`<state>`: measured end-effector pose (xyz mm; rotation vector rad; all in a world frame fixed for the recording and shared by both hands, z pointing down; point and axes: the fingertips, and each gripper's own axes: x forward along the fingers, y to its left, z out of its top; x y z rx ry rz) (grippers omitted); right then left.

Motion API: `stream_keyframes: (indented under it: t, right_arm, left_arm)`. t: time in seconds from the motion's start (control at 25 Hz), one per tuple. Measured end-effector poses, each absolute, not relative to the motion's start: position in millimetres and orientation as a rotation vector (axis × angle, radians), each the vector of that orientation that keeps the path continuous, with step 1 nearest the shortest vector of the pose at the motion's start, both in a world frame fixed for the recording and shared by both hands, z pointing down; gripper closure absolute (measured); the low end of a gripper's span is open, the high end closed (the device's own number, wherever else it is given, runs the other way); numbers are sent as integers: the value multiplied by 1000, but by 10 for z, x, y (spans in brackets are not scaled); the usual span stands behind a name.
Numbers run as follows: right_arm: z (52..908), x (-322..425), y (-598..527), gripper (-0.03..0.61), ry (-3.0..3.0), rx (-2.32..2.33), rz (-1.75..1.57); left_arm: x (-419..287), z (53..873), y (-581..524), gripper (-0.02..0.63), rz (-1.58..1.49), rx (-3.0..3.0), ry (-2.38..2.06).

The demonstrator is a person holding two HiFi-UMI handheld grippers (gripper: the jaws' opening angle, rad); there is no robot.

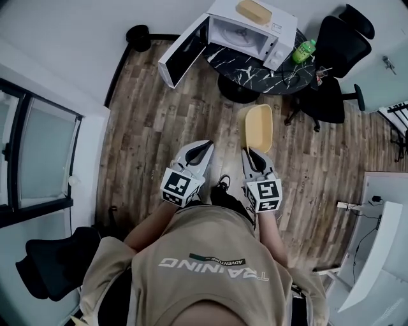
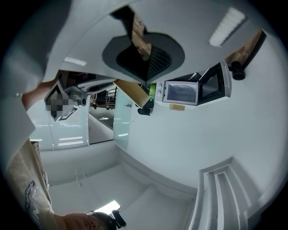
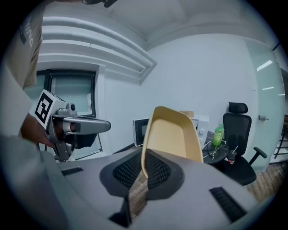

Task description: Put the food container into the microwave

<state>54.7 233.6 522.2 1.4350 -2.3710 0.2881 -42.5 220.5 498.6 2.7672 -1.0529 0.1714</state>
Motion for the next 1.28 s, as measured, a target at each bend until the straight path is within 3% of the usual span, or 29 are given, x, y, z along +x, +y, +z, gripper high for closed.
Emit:
stream_keyframes:
  t: [0.48,1.28]
  right_arm:
    - [5259,1313,1646,554,-2464,1371,343]
    - [5608,1578,981,554,-2492,1363,487]
  left_arm:
    - [329,4663,1570,611,222,2777,-1180]
    - [854,4942,1254,611,447,2842,-1047]
